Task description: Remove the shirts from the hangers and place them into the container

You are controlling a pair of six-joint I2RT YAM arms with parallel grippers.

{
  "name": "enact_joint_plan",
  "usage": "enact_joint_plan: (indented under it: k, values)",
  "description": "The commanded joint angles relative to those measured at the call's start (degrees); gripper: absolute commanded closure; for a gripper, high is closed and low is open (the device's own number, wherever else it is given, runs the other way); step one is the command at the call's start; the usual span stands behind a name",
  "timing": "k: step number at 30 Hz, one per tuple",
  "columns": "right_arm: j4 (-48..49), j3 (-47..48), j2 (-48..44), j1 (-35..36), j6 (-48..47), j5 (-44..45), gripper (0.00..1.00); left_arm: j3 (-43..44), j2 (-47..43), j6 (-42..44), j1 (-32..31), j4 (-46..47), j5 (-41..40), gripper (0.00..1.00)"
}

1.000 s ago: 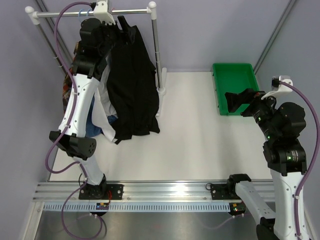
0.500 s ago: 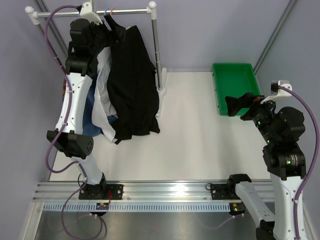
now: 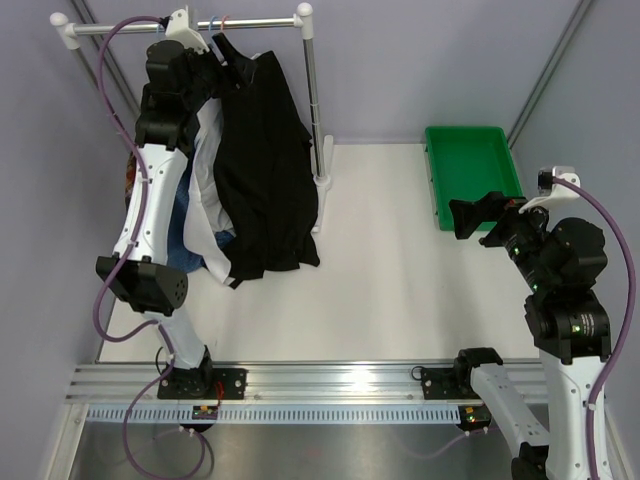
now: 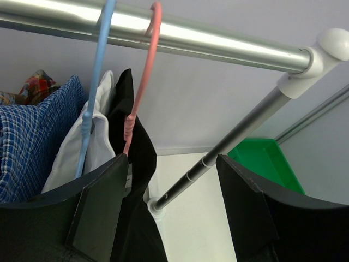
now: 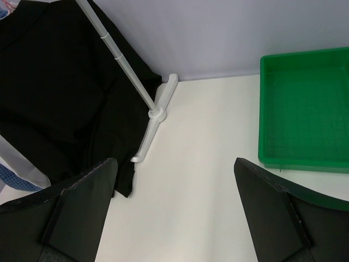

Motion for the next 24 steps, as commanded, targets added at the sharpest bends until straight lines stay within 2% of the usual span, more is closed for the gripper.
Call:
enact_joint_plan:
  k: [1, 18, 21, 24]
  values:
    - [-0.42, -0.27, -0.59, 0.38, -1.09, 0.29, 0.01, 0.43, 0.23, 1.26, 0.06, 2.59, -2.54, 0.28]
    - [-1.03, -0.62, -0.51, 0.47, -1.53, 0.11, 0.01, 2.98, 5.32, 4.26, 0.06, 3.03, -1.84, 0.31]
    - [-0.86, -0.98, -0.59, 0.39, -1.61, 0.20, 0.01, 3.15, 5.24, 4.26, 0.15, 4.08, -1.05, 0.35]
    - [-0.77, -1.15, -0.51, 0.38, -1.61, 0.20, 0.00, 3.15, 4.89, 3.73, 0.15, 5.31, -0.61, 0.45]
